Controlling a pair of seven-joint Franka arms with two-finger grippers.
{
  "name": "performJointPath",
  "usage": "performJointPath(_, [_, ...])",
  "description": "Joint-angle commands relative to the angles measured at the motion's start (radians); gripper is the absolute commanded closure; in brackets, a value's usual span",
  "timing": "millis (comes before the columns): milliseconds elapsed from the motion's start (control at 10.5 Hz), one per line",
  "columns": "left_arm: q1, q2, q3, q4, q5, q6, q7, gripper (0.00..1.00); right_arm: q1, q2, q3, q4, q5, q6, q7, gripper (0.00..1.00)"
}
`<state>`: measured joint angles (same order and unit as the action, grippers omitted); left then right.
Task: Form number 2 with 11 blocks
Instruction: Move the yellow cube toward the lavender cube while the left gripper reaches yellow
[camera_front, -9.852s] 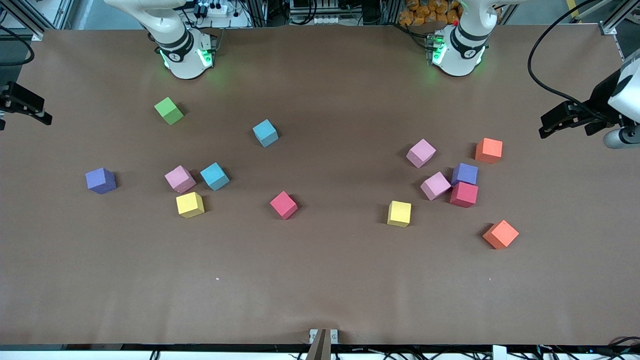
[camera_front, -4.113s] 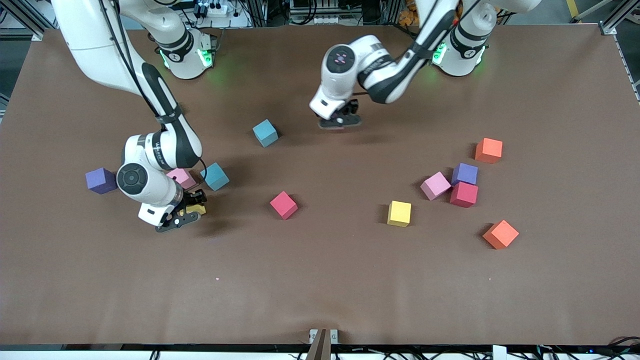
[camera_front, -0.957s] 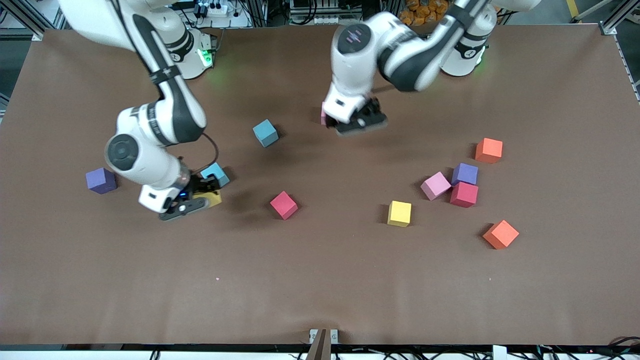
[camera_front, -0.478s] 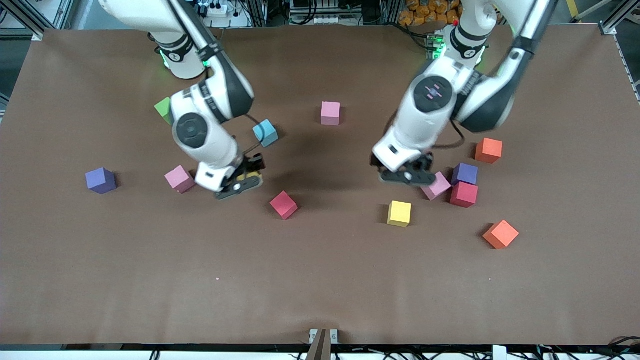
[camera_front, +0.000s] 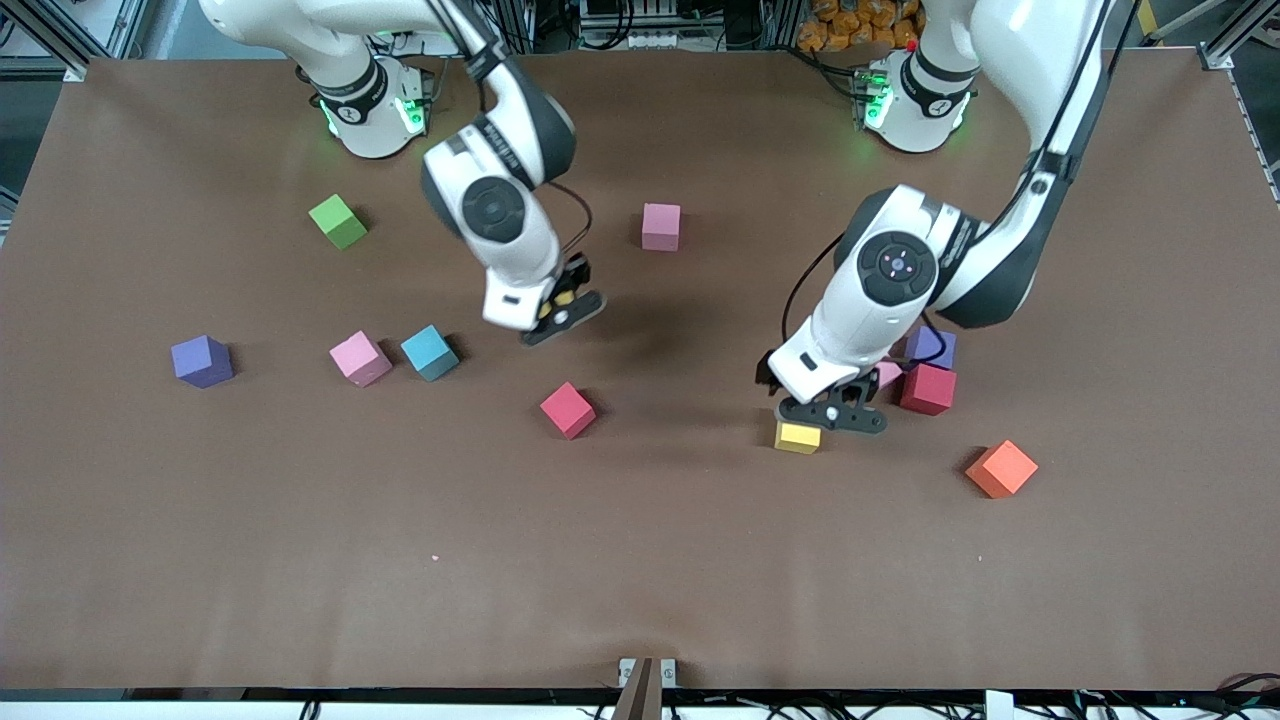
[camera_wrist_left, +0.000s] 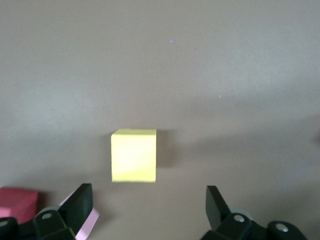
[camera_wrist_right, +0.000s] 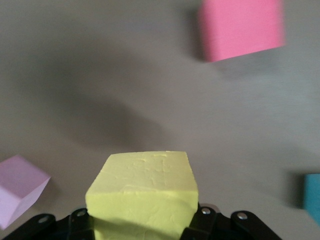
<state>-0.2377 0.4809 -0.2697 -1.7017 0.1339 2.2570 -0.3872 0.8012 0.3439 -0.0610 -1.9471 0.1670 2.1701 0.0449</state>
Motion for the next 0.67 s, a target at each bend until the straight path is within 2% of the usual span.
performJointPath(0, [0.001,0.05,0.013,0.03,-0.02,0.03,0.025,0.0,0.088,-0.045,-0.01,-0.059,-0.012,0.002,-0.096,1.0])
performJointPath(96, [0.001,0.067,0.038,0.03,-0.02,0.039,0.025,0.0,0.123,-0.06,-0.01,-0.085,-0.012,0.01,-0.165,1.0])
performJointPath(287, [-0.005,0.106,0.041,0.03,-0.019,0.094,0.024,0.0,0.182,-0.085,-0.01,-0.121,-0.023,0.013,-0.258,1.0])
performJointPath(574, [0.0,0.149,0.047,0.027,-0.022,0.104,0.004,0.01,0.26,-0.086,-0.01,-0.154,-0.087,0.039,-0.333,1.0])
